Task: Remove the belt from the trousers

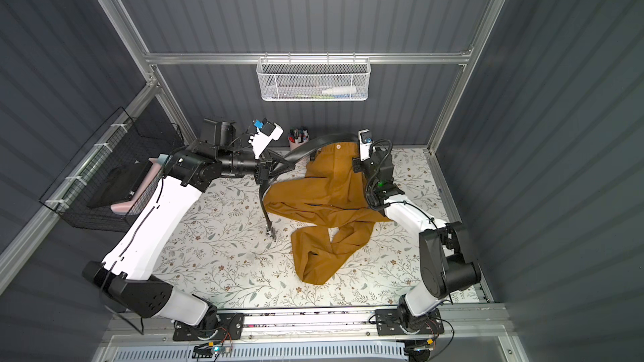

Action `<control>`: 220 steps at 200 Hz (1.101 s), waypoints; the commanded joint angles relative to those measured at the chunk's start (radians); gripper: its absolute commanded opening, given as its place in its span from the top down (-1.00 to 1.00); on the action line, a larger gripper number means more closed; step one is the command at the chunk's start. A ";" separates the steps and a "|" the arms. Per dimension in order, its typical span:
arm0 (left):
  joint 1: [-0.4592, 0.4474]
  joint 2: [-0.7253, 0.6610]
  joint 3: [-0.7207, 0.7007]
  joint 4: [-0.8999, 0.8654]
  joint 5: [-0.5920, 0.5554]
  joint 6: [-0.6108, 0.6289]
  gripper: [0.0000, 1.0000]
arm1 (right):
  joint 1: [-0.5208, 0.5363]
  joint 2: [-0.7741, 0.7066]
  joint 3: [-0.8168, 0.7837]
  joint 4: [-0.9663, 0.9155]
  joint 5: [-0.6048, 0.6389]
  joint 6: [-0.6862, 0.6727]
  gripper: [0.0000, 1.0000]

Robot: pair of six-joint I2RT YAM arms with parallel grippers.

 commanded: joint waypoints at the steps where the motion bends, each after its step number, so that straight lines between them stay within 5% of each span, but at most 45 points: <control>1: 0.040 0.014 -0.091 0.056 -0.109 0.080 1.00 | -0.006 -0.065 0.073 -0.021 0.034 -0.060 1.00; 33: 0.047 0.046 -0.212 0.044 -0.265 0.179 0.80 | -0.006 -0.099 0.075 -0.093 -0.060 -0.104 1.00; 58: 0.047 0.084 -0.214 -0.004 -0.279 0.255 0.05 | 0.003 -0.105 0.040 -0.129 -0.083 -0.117 1.00; 76: 0.046 0.110 -0.147 -0.032 -0.278 0.263 -0.21 | 0.011 -0.090 0.034 -0.159 -0.078 -0.123 1.00; 171: -0.185 0.428 0.506 -0.167 -0.340 0.313 -0.41 | 0.049 -0.009 0.050 -0.248 -0.056 -0.134 1.00; 220: -0.209 0.594 0.660 -0.142 -0.343 0.271 -0.44 | 0.052 -0.010 0.039 -0.249 -0.072 -0.125 1.00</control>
